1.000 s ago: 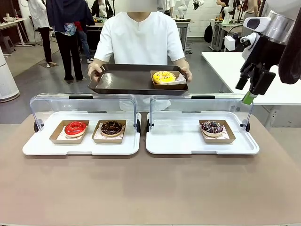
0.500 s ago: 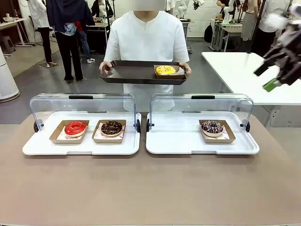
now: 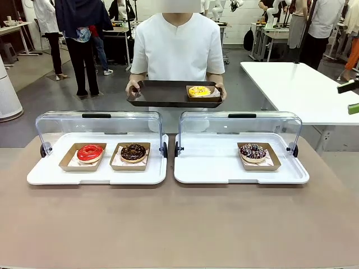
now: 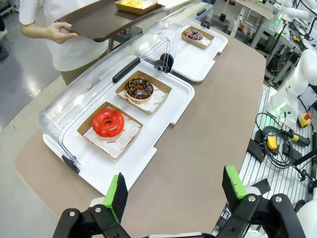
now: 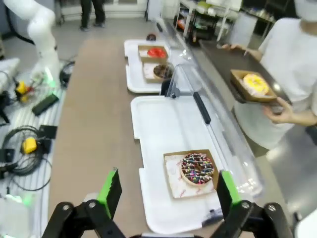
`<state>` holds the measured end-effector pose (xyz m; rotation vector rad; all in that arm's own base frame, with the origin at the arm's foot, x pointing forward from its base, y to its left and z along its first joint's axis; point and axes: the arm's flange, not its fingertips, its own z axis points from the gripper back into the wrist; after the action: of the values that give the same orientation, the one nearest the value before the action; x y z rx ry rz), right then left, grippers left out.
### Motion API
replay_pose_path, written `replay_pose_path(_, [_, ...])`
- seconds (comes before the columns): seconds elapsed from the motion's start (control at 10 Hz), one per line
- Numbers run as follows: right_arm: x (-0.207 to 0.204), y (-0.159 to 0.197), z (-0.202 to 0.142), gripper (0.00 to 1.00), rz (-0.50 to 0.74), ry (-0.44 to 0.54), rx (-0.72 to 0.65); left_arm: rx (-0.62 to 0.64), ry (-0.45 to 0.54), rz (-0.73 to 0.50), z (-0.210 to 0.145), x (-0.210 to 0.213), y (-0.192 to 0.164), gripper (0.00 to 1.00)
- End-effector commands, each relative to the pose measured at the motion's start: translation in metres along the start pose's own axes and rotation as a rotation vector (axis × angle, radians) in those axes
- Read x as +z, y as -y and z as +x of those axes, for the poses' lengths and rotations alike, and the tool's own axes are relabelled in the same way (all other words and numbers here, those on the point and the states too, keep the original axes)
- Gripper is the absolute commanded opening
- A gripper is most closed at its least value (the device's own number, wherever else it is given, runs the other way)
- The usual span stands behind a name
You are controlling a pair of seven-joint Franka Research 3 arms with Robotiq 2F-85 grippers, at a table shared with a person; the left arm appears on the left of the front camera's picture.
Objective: Provide the desired donut to the person.
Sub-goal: Place the picked Paper togo box onto the Handle tray extended by the person.
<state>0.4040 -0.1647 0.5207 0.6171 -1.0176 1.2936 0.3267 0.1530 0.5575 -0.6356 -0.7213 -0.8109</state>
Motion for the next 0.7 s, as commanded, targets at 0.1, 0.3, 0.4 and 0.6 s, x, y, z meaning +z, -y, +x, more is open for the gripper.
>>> replay_pose_path(0.1, [0.006,-0.003,-0.047,1.00,0.021,0.062,-0.060,-0.012,0.023,-0.008,0.001,0.001,0.000,1.00])
replay_pose_path(0.3, [0.010,-0.006,-0.069,1.00,0.008,0.074,-0.067,-0.012,0.023,-0.008,0.001,0.001,0.000,1.00])
replay_pose_path(0.4, [0.010,-0.008,-0.069,1.00,0.005,0.093,-0.008,-0.012,0.023,-0.008,0.001,0.001,0.000,1.00])
replay_pose_path(0.6, [0.014,-0.010,-0.074,1.00,0.018,0.052,-0.072,-0.012,0.023,-0.008,0.001,0.001,0.000,1.00])
